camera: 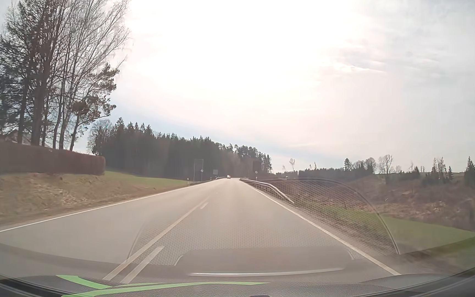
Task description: Follow the waypoints while adhering to traffic rules and regulations
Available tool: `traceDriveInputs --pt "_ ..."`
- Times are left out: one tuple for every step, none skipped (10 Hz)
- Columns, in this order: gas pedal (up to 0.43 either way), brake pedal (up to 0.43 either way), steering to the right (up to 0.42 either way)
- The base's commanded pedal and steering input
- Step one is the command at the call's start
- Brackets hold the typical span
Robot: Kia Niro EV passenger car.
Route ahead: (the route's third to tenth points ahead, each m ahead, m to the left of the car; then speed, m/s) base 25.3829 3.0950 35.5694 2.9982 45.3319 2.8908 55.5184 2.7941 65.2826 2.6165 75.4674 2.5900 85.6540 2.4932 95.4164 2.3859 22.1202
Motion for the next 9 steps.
traceDriveInputs --pt "0.268 0.0 0.002" --pt "0.268 0.0 0.002" --pt "0.268 0.0 0.002" --pt "0.268 0.0 0.002" --pt "0.268 0.0 0.002" --pt "0.268 0.0 0.001" --pt "0.268 0.0 0.002" --pt "0.268 0.0 0.002" --pt "0.268 0.0 0.002"
